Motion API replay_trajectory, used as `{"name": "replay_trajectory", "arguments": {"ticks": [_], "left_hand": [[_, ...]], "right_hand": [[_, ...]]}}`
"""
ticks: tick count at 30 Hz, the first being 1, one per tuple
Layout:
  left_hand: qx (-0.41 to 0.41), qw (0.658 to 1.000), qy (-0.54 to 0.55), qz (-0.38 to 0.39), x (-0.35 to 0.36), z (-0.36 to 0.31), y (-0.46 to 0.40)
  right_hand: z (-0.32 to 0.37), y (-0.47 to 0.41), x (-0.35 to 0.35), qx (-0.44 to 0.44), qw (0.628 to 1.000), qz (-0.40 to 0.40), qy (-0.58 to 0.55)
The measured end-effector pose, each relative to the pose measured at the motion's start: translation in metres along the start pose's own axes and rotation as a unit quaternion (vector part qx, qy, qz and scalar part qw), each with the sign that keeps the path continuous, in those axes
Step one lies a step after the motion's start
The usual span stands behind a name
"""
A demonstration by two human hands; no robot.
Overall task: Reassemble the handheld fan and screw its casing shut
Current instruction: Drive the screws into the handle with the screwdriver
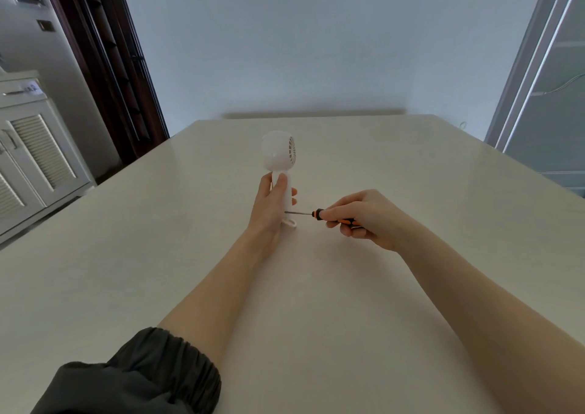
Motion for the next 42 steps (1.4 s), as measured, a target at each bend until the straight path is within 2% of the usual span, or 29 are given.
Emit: {"name": "replay_trajectory", "arguments": {"ticks": [7, 10, 16, 24, 29, 34, 42], "left_hand": [[0.056, 0.997, -0.048, 0.013, 0.001, -0.002, -0.004], [0.045, 0.999, -0.021, 0.000, -0.005, -0.002, -0.007], [0.040, 0.999, 0.020, 0.012, 0.003, 0.004, -0.006], [0.048, 0.998, 0.029, 0.012, 0.007, 0.009, -0.004], [0.112, 0.994, -0.006, -0.015, 0.009, 0.009, -0.002], [0.143, 0.984, -0.102, -0.022, 0.017, 0.009, -0.002], [0.168, 0.971, -0.167, -0.031, 0.030, 0.006, 0.000]], "right_hand": [[0.001, -0.002, -0.019, 0.010, 0.999, -0.029, -0.013], [-0.006, -0.004, -0.031, 0.005, 0.996, -0.087, -0.037], [-0.012, -0.011, -0.020, -0.016, 0.982, -0.185, -0.011], [-0.021, -0.014, -0.002, -0.046, 0.944, -0.253, 0.204], [-0.025, -0.011, 0.002, -0.033, 0.908, -0.256, 0.330], [-0.026, -0.011, 0.002, -0.016, 0.893, -0.248, 0.376], [-0.025, -0.011, 0.001, 0.003, 0.871, -0.255, 0.421]]}}
Point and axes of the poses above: each hand's wrist, its own y-axis away from the middle knuckle, its own x-axis out of the palm, z = x × y, the point moved 1 cm from there along -y, towards the middle knuckle, and after that the axes turned 14 degrees about y, right-handed, at the moved point
